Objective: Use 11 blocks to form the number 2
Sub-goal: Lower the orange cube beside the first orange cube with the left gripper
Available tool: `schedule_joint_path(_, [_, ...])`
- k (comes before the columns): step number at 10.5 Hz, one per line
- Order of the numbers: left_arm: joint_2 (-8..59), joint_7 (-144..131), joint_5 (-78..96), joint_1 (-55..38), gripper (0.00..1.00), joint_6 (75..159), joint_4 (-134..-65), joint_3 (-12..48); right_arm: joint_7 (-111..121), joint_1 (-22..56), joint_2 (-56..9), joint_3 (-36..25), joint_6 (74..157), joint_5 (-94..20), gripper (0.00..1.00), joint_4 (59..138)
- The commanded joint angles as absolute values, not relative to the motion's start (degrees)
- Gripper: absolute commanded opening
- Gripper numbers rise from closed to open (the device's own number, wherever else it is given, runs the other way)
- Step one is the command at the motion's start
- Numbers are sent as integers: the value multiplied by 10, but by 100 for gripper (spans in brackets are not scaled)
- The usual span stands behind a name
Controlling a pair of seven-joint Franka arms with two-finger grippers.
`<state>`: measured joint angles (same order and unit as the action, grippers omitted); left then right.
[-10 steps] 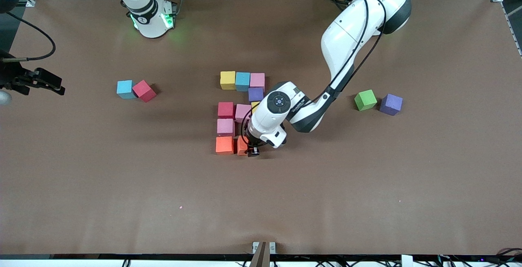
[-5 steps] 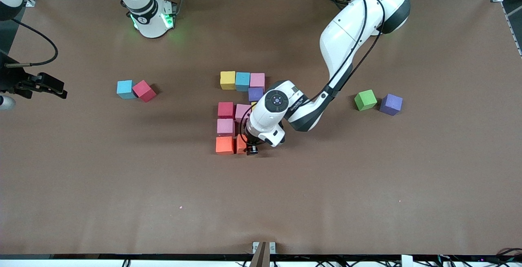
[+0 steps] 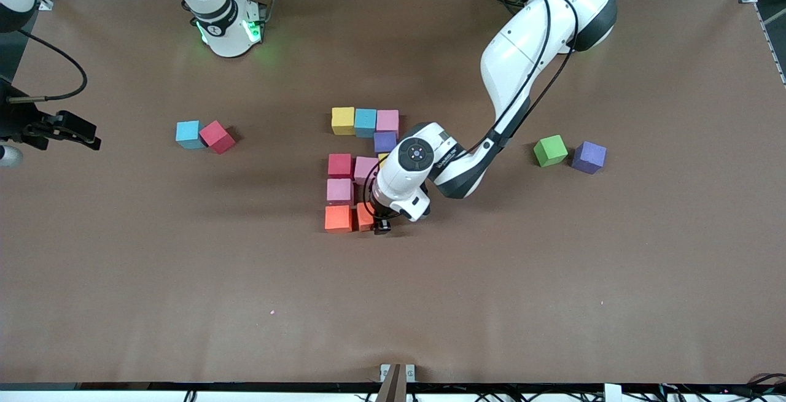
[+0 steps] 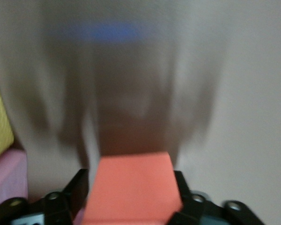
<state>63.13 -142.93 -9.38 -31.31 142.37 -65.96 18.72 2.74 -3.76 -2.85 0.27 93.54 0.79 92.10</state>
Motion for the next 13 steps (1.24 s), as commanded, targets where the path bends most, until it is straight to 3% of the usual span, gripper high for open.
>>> schedule_joint_path(1, [637,-1428,-83,-324,100,1420,-650,179,27,-45,-34,5,933,-6,100,910])
schedule_joint_path(13, [611,-1409,-87,-327,100,1421,-646,180,28,-49,-34,5,932,-7,100,907])
